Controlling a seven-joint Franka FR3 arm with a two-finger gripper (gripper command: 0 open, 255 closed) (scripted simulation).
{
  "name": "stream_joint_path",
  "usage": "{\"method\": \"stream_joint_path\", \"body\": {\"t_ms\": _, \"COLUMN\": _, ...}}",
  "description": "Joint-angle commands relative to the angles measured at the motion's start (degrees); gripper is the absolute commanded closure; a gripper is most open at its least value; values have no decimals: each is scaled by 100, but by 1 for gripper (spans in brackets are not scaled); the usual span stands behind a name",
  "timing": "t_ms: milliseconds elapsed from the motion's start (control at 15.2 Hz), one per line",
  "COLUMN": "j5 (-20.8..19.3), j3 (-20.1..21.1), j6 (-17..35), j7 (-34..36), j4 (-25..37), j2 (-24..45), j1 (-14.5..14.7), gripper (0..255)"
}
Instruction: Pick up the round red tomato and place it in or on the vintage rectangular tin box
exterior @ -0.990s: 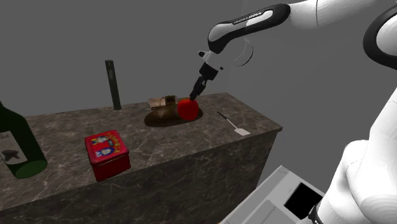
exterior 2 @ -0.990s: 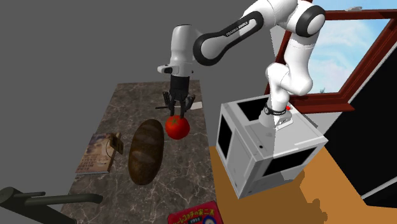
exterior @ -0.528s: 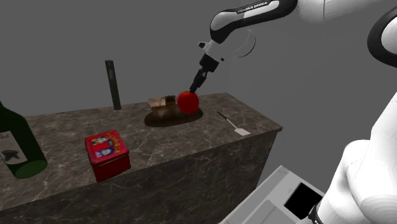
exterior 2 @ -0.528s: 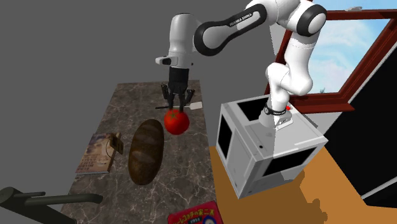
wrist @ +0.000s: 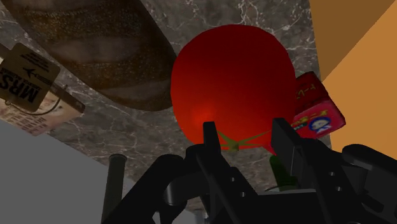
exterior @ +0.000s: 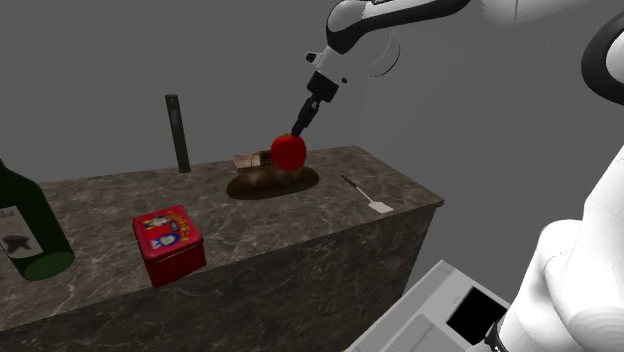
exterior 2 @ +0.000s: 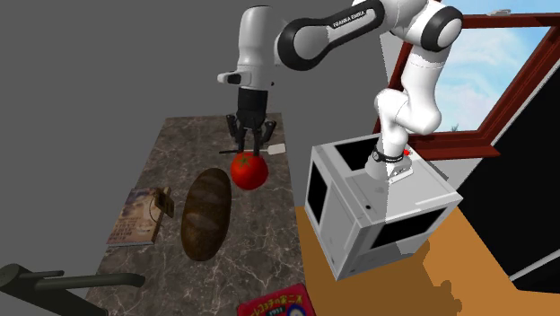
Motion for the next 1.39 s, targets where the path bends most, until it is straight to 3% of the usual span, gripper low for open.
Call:
{"method": "stream_joint_path", "body": {"t_ms": 0, "j5": -71, "j3": 126, "j6": 63, "j7": 291, "j4": 78, "j2": 24, "j1": 136, "gripper": 255}}
{"method": "stream_joint_path", "body": {"t_ms": 726, "j5": -478, "j3": 698, "j6": 166, "j7": 1807, "j4": 1161, "j2": 696, "j1": 840, "gripper": 255}}
{"method": "stream_joint_path", "body": {"t_ms": 1320, "j5": -889, "j3": 983, "j6": -176, "j7": 3005, "j4": 2915, "j2": 1799, "j1": 1415, "gripper": 255}}
